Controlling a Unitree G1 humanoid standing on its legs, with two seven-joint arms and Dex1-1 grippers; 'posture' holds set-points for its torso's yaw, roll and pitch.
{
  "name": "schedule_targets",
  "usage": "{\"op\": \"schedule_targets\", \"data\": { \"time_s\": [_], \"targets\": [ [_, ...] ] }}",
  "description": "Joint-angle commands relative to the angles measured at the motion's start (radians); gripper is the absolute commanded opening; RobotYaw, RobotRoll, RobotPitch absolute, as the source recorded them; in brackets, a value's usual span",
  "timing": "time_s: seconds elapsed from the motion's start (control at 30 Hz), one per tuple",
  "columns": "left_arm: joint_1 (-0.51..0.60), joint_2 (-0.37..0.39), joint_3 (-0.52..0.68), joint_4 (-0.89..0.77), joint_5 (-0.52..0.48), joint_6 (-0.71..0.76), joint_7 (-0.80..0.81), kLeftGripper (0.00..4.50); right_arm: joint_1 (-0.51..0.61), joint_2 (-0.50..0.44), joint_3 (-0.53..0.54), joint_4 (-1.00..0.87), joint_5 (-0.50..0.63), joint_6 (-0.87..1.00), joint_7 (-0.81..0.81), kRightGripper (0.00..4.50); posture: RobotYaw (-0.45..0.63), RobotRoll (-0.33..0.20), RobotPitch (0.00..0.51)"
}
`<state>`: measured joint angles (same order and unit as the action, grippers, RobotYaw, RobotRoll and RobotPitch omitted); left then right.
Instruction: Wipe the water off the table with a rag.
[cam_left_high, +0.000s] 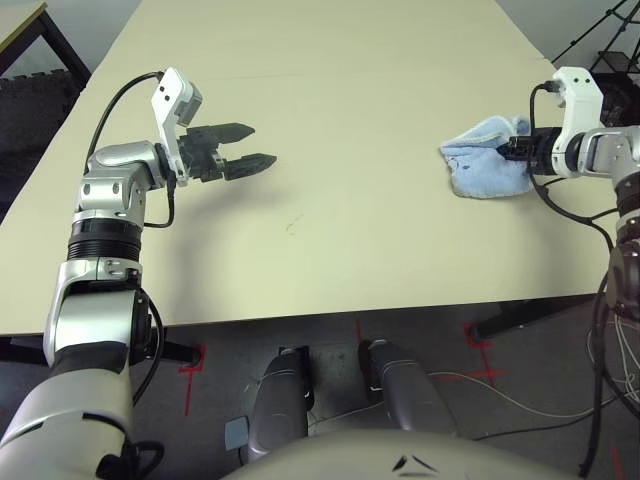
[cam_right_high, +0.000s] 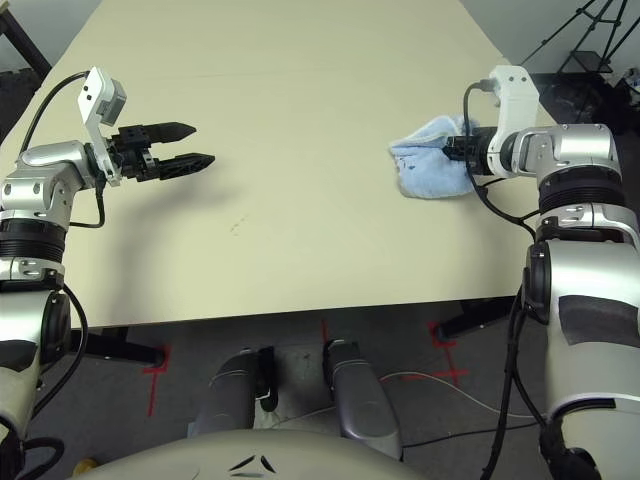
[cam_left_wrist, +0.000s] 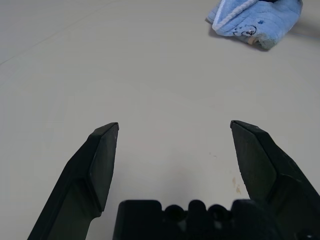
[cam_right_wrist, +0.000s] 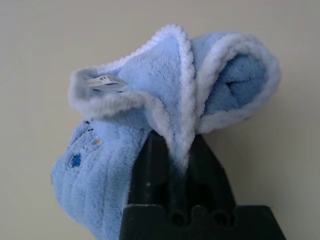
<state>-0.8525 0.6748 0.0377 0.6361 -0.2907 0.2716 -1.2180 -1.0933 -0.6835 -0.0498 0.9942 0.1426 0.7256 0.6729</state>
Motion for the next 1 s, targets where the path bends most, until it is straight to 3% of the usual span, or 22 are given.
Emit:
{"op": "schedule_targets", "data": {
  "time_s": [0.03,0.23,0.27,0.4,0.57,0.83,1.0],
  "targets": [
    [-0.002,0.011,0.003,-0.002,0.013,-0.003,0.003,4.5,-0.008,-0.01,0.01,0.006,-0.021,-0.021,0.034,1.92,-0.22,0.0,0.141],
    [-0.005,0.013,0.011,0.006,0.015,-0.009,0.019,4.5,-0.028,-0.075,0.025,-0.04,-0.028,-0.016,0.168,4.28,-0.21,0.0,0.135],
    [-0.005,0.013,0.012,0.008,0.015,-0.01,0.023,4.5,-0.03,-0.088,0.031,-0.047,-0.029,-0.018,0.196,4.47,-0.21,0.0,0.132],
    [-0.006,0.013,0.027,0.015,0.012,-0.019,0.053,4.5,-0.039,-0.146,0.02,-0.055,-0.023,-0.065,0.257,4.47,-0.21,0.0,0.131],
    [-0.015,0.006,0.08,0.048,0.013,-0.052,0.164,4.5,-0.004,-0.166,-0.046,-0.042,-0.013,-0.234,0.175,4.47,-0.2,0.0,0.133],
    [0.004,-0.005,0.189,0.105,0.03,-0.138,0.454,4.5,0.093,-0.095,-0.262,-0.058,0.102,-0.469,-0.012,4.47,-0.17,0.0,0.157],
    [0.038,-0.017,0.261,0.134,0.042,-0.187,0.681,4.5,0.17,-0.052,-0.34,-0.077,0.139,-0.613,-0.086,4.47,-0.14,0.0,0.184]
  ]
}}
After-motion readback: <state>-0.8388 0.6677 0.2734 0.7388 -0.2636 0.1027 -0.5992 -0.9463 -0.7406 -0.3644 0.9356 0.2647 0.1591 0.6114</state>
